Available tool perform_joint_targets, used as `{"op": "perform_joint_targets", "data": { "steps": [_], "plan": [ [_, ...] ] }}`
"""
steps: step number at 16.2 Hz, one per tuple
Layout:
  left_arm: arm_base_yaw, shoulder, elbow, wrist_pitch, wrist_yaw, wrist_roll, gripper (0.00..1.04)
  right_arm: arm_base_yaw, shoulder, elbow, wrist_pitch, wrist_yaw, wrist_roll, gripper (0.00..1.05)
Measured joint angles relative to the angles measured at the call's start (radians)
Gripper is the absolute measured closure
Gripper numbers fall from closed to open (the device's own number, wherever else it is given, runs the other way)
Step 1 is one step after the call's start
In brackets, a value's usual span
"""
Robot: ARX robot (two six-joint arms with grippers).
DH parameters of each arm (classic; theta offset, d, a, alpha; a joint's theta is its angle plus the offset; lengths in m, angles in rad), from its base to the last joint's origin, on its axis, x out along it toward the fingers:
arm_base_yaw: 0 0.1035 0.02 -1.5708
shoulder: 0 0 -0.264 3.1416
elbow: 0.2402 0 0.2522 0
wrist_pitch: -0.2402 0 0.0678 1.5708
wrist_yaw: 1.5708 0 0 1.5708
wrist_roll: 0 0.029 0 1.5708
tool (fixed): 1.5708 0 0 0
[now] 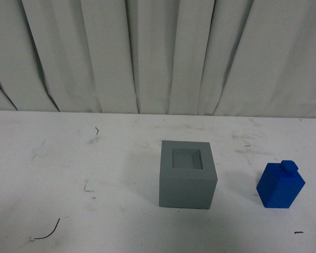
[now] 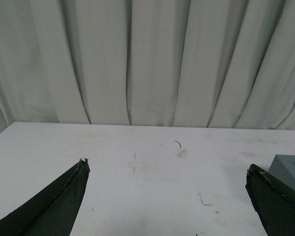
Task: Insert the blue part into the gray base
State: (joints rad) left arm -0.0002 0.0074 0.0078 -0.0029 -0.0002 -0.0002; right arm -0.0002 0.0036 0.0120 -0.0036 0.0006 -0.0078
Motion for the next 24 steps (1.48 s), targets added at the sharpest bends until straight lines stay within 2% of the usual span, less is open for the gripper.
{"op": "perform_joint_targets", "data": {
  "steps": [24],
  "plan": [
    [0.0, 0.0, 0.0, 0.0, 0.0, 0.0, 0.07, 0.0, 0.0, 0.0, 0.0, 0.0, 0.0, 0.06]
  ]
}}
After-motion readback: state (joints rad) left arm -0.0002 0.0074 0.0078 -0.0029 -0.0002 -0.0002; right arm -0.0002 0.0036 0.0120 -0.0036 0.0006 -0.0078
